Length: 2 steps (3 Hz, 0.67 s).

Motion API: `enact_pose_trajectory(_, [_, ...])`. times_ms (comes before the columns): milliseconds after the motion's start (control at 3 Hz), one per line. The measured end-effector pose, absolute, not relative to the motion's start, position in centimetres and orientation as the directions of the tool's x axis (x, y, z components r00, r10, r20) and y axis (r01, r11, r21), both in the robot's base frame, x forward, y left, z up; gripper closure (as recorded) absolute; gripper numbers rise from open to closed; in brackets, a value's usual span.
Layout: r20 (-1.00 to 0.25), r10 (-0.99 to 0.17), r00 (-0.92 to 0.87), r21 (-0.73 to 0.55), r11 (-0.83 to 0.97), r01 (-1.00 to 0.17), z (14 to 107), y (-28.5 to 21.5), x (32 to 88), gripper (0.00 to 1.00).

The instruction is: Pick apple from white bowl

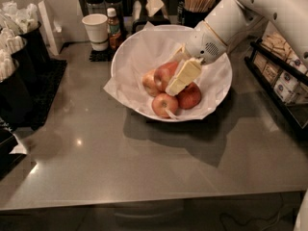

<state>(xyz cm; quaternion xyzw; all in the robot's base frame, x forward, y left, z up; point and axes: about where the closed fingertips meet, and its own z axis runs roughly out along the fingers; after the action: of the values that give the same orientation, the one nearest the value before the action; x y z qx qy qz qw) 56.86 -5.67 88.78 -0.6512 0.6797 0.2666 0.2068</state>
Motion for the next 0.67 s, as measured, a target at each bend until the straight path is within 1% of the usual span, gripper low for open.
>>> enact_pose_trajectory(667, [-0.632, -0.773, -0.063, 0.088, 0.01, -0.996, 88.83, -5.52, 56.91, 0.89])
